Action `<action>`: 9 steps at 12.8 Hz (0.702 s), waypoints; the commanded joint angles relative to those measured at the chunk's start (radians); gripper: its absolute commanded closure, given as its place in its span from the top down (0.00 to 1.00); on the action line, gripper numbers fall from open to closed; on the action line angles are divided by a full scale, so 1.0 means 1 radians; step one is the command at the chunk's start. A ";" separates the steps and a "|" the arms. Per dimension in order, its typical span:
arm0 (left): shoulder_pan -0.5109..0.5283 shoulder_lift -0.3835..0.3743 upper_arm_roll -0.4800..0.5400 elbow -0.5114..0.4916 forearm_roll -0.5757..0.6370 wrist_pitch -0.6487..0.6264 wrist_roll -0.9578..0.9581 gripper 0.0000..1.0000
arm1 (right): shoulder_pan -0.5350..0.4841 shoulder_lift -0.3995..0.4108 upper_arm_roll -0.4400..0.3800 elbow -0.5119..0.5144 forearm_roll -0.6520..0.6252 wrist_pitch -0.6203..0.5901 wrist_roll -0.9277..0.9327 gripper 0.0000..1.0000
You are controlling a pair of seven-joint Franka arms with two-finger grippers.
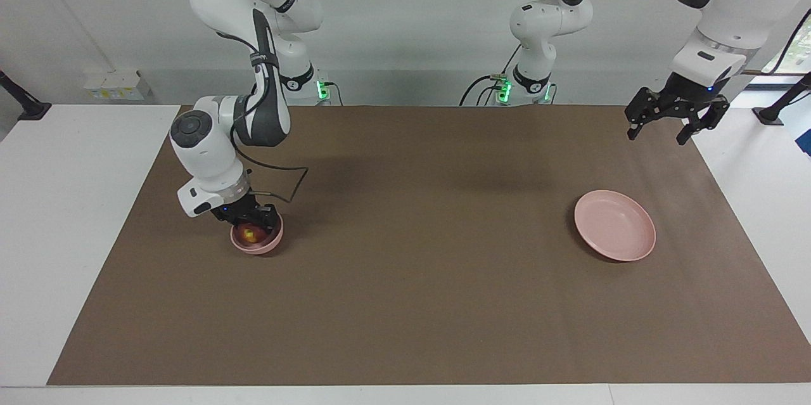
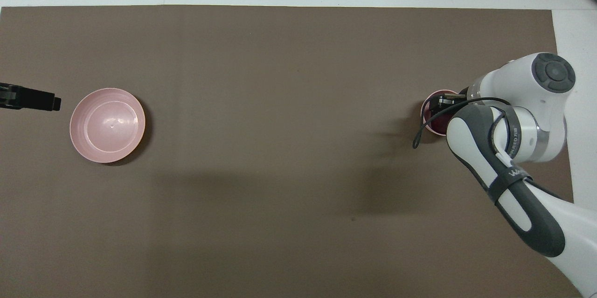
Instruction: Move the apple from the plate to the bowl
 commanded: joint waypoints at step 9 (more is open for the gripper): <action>-0.195 0.010 0.181 0.185 0.038 -0.294 -0.012 1.00 | 0.002 -0.152 0.009 0.049 -0.021 -0.135 -0.012 1.00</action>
